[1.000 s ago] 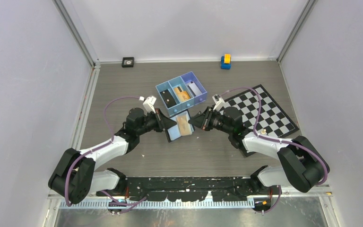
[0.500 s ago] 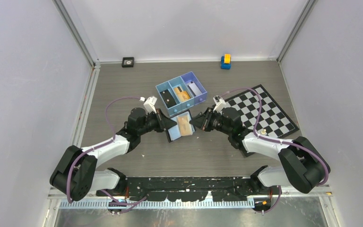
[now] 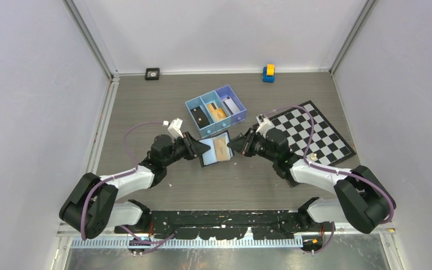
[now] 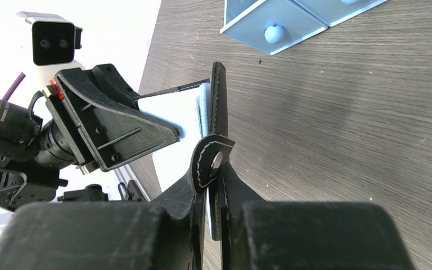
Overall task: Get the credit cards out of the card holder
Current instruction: Remove the credit card from the card holder.
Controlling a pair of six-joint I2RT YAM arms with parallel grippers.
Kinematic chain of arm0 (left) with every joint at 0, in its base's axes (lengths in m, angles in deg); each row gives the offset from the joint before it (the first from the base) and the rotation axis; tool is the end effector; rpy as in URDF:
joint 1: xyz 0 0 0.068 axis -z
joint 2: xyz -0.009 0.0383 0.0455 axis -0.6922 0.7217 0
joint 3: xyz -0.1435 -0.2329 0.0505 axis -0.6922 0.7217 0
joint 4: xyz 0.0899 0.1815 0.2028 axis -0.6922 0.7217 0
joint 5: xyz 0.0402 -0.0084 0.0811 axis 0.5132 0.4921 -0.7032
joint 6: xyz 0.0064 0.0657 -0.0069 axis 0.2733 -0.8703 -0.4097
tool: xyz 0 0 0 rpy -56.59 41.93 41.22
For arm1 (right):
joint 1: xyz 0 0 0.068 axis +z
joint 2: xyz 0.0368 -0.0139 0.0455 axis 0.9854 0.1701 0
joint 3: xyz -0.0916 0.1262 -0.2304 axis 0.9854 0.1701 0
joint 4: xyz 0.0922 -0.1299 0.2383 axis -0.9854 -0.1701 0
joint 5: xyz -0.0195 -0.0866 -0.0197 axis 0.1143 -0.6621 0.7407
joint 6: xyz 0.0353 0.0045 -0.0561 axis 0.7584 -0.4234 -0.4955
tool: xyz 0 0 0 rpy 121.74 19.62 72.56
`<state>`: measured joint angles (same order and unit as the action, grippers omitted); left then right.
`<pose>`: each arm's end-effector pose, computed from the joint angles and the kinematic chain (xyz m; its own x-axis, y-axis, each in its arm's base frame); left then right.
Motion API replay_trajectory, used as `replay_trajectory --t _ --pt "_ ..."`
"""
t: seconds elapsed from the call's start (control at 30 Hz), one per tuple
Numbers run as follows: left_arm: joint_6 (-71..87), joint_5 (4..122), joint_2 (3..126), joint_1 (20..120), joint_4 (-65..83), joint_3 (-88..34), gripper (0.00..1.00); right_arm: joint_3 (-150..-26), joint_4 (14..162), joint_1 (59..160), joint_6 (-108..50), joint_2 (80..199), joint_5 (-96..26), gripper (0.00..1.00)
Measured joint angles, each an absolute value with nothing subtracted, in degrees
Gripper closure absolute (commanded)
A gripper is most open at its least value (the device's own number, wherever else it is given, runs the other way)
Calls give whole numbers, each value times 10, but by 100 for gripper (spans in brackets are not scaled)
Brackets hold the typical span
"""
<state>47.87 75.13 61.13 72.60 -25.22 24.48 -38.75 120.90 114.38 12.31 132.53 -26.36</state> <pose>0.2298 -0.1472 0.1633 -0.7238 -0.4362 -0.5346 0.2895 0.5113 -0.8092 0.2346 0.1768 0.1809 -0.7104 0.3816 -0.5913 -0.3485 0.5393 0.7667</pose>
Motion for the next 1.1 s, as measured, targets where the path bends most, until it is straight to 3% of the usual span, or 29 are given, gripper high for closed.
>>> replay_trajectory --t 0.37,0.67,0.87,0.97,1.1 --pt "471 687 611 762 -266 217 78 -365 1203 1144 133 1270 -303 100" --pt "475 719 676 768 -296 210 59 -354 1212 1144 144 1269 -304 100" --pt "480 743 706 768 -306 203 58 -348 1217 1144 154 1267 -303 99" --pt "486 752 718 768 -310 195 66 -347 1218 1144 155 1260 -303 99" --pt "490 763 725 768 -321 190 94 -345 1219 1144 154 1249 -304 100"
